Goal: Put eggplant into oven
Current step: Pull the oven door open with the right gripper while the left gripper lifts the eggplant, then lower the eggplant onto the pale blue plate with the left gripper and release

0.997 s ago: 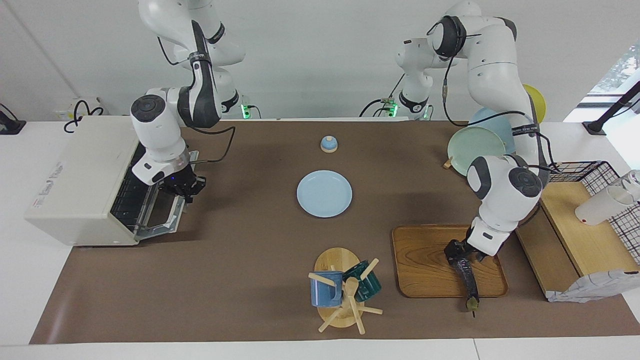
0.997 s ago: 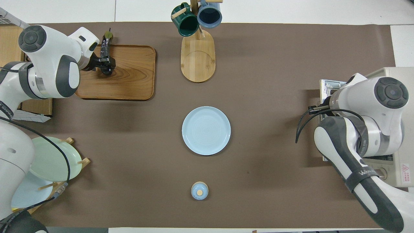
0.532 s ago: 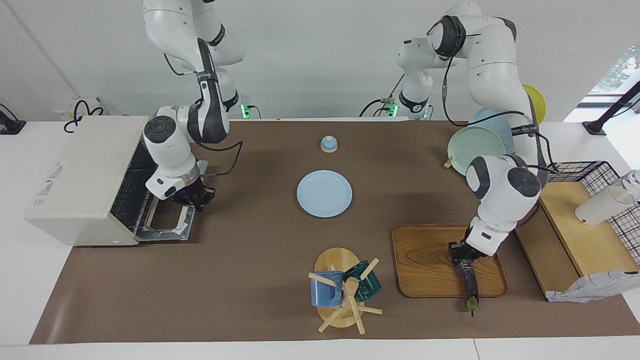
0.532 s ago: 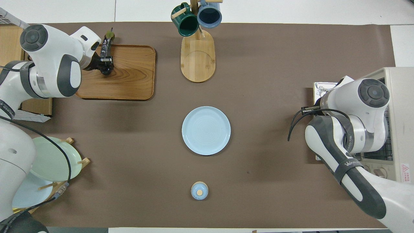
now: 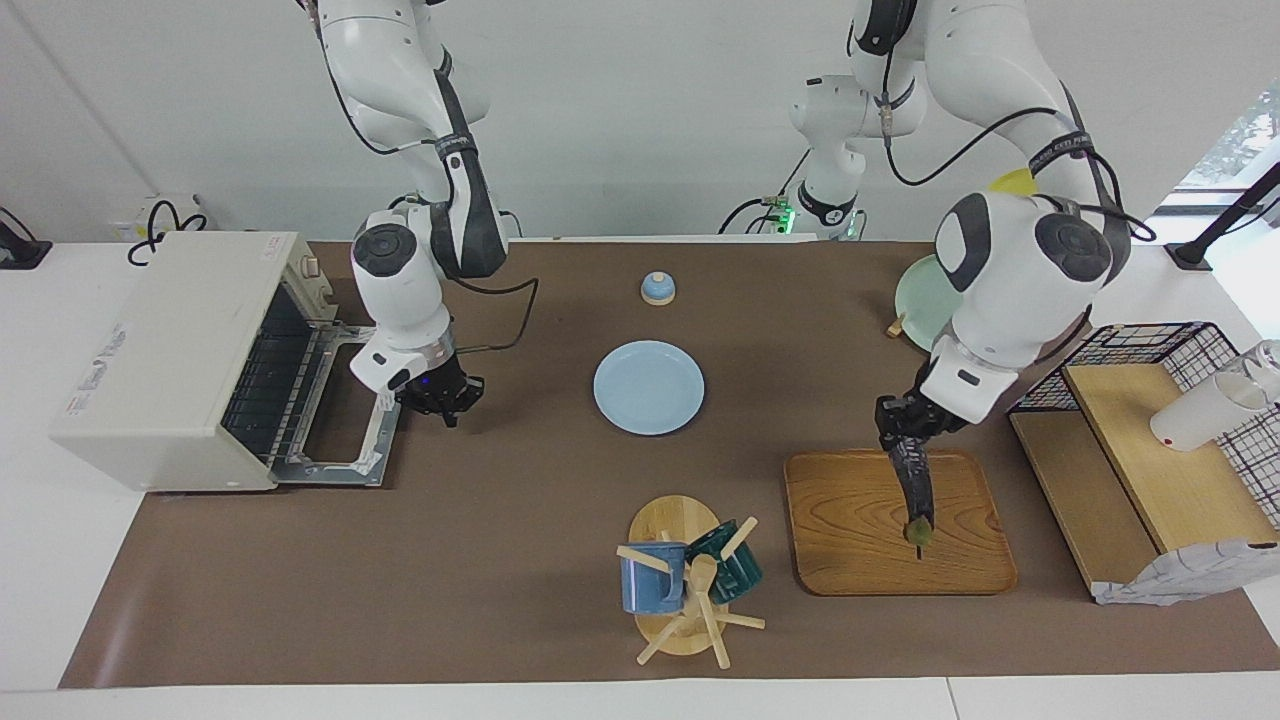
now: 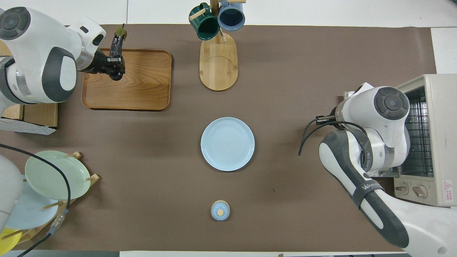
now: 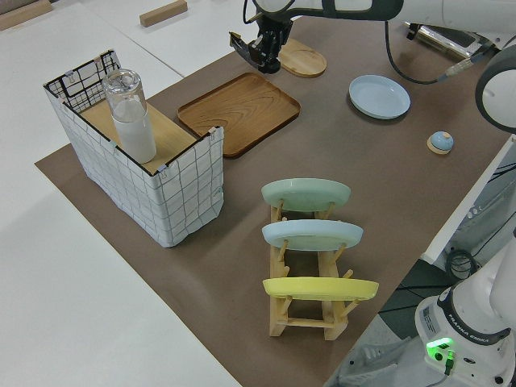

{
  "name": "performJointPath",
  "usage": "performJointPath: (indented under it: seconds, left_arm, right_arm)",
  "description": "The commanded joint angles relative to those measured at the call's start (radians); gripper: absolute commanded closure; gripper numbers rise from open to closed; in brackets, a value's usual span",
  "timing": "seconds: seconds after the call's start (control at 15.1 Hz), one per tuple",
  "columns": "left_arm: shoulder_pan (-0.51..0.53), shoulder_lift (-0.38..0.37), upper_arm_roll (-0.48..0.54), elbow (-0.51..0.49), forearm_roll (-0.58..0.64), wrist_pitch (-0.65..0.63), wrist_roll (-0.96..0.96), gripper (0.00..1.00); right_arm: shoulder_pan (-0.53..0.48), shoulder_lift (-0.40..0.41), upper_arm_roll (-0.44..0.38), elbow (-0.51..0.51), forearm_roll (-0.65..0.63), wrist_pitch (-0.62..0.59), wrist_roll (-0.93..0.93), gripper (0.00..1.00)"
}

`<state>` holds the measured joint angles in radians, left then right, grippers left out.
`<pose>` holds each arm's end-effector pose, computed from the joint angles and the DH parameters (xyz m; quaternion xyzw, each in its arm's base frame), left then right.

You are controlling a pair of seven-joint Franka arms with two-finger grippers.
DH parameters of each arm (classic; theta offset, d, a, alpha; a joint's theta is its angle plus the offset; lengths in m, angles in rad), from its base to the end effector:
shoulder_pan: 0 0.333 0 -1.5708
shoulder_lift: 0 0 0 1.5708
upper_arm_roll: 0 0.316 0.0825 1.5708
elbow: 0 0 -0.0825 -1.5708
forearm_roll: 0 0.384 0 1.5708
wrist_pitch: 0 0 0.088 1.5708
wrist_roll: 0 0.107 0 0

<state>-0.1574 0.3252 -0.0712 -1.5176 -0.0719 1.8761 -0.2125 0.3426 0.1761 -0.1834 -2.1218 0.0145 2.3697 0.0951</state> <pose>0.6455 -0.1498 0.4792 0.9988 0.0042 0.0066 0.0484 0.5662 0.0928 0.3373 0.9988 0.0290 0.0385 0.0058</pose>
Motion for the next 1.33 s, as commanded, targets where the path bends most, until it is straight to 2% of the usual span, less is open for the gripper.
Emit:
performJointPath:
  seconds: [0.0, 0.07, 0.2, 0.33, 0.47, 0.6, 0.73, 0.86, 1.0, 1.13, 1.2, 1.26]
  left_arm:
    - [-0.074, -0.127, 0.014, -0.145, -0.012, -0.041, -0.080, 1.00]
    - [-0.102, -0.168, 0.013, -0.194, -0.012, -0.043, -0.105, 1.00]
    - [-0.154, -0.225, 0.013, -0.266, -0.012, -0.043, -0.151, 1.00]
    - [-0.201, -0.241, 0.013, -0.286, -0.012, -0.046, -0.198, 1.00]
    - [-0.235, -0.261, 0.013, -0.321, -0.012, -0.037, -0.254, 1.00]
    - [-0.280, -0.281, 0.013, -0.361, -0.012, -0.020, -0.313, 1.00]
    - [-0.333, -0.327, 0.011, -0.470, -0.014, 0.067, -0.340, 1.00]
    - [-0.416, -0.331, 0.011, -0.541, -0.014, 0.180, -0.446, 1.00]
    - [-0.468, -0.299, 0.013, -0.541, -0.014, 0.237, -0.496, 1.00]
    - [-0.484, -0.275, 0.011, -0.539, -0.017, 0.284, -0.498, 1.00]
    - [-0.494, -0.253, 0.010, -0.536, -0.028, 0.299, -0.496, 1.00]
    - [-0.508, -0.230, 0.011, -0.533, -0.051, 0.345, -0.498, 1.00]
  right_arm:
    - [-0.007, -0.043, -0.007, 0.002, 0.021, -0.055, -0.003, 1.00]
    - [-0.010, -0.043, -0.008, 0.018, 0.019, -0.081, -0.009, 1.00]
    - [-0.022, -0.036, -0.010, 0.093, 0.018, -0.226, -0.006, 0.79]
    - [-0.025, -0.036, -0.011, 0.204, 0.010, -0.410, -0.002, 0.62]
    - [-0.031, -0.047, -0.021, 0.296, 0.010, -0.563, 0.000, 0.61]
    - [-0.050, -0.072, -0.019, 0.330, 0.010, -0.642, -0.003, 0.61]
    - [-0.054, -0.107, -0.019, 0.345, 0.007, -0.688, -0.003, 0.61]
    - [-0.071, -0.133, -0.021, 0.390, 0.007, -0.754, -0.003, 0.61]
    - [-0.088, -0.141, -0.019, 0.395, 0.005, -0.773, -0.008, 0.61]
    - [-0.090, -0.145, -0.018, 0.387, 0.004, -0.742, -0.009, 0.60]
    - [-0.083, -0.147, -0.016, 0.381, 0.004, -0.713, -0.009, 0.53]
    - [-0.082, -0.145, -0.015, 0.382, 0.004, -0.707, -0.009, 0.52]
